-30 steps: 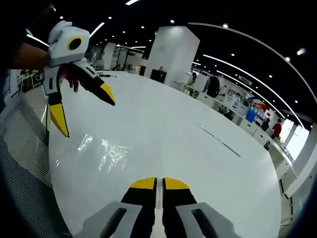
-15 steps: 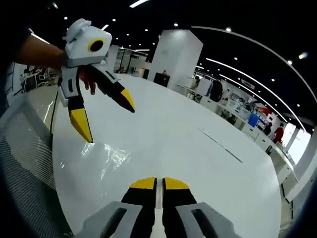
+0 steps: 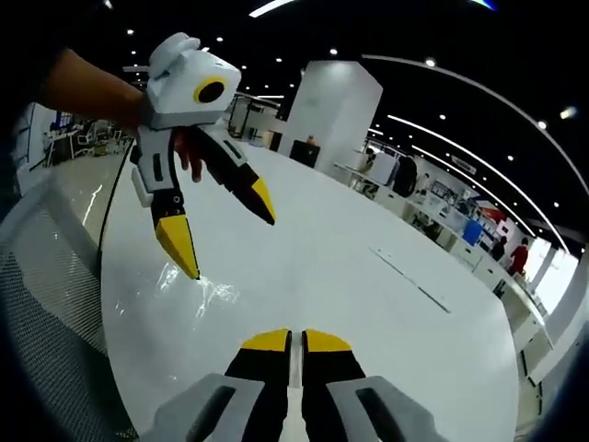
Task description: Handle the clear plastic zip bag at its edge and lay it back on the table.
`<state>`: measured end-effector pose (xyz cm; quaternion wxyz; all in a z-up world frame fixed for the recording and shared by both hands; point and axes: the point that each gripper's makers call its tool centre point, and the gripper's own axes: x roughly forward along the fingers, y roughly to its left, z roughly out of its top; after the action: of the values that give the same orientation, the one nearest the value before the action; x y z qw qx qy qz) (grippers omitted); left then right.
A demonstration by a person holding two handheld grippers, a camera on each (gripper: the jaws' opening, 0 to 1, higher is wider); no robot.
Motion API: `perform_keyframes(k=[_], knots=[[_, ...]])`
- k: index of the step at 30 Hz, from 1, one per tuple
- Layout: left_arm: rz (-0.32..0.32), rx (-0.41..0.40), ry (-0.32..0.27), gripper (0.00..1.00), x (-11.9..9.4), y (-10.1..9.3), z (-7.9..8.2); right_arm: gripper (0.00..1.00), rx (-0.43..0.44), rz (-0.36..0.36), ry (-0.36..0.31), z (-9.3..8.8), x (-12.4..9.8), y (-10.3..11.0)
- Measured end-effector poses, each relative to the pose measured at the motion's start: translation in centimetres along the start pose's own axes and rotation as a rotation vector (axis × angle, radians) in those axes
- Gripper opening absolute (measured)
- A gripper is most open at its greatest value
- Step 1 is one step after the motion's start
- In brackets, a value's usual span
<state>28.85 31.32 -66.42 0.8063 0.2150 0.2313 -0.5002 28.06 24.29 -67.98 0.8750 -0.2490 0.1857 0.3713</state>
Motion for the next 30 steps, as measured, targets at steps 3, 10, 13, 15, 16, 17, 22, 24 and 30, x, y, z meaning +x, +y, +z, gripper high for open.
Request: perform_keyframes(k=[3, 10, 13, 15, 16, 17, 22, 24, 30], knots=[[-0.005, 0.007, 0.004, 0.62, 0.1, 0.0, 0.1, 0.00, -0.005, 0.001, -0.003, 0.1, 0.0, 0.0], [-0.023, 0.037, 0.017, 0.59, 0.4, 0.4, 0.2, 0.00, -0.025, 0.005, -0.013, 0.6, -0.1, 0.0], [-0.034, 0.055, 0.024, 0.59, 0.6, 0.5, 0.4, 0.00, -0.033, 0.007, -0.016, 0.8, -0.1, 0.1], [-0.042, 0.066, 0.028, 0.58, 0.7, 0.6, 0.6, 0.00, -0.040, 0.008, -0.018, 0.9, -0.1, 0.1], [-0.046, 0.073, 0.030, 0.57, 0.7, 0.6, 0.7, 0.00, -0.041, 0.008, -0.018, 0.9, -0.1, 0.1], [-0.052, 0.083, 0.035, 0.57, 0.8, 0.6, 0.8, 0.00, -0.044, 0.009, -0.020, 1.0, -0.1, 0.1], [-0.067, 0.107, 0.037, 0.56, 1.1, 1.0, 1.2, 0.00, -0.061, 0.012, -0.029, 1.3, -0.3, 0.2], [-0.070, 0.112, 0.042, 0.56, 1.3, 1.1, 1.2, 0.00, -0.062, 0.012, -0.031, 1.3, -0.3, 0.3], [-0.091, 0.128, 0.056, 0.55, 1.7, 0.8, 1.0, 0.00, -0.080, 0.019, -0.040, 1.6, -0.5, 0.6]])
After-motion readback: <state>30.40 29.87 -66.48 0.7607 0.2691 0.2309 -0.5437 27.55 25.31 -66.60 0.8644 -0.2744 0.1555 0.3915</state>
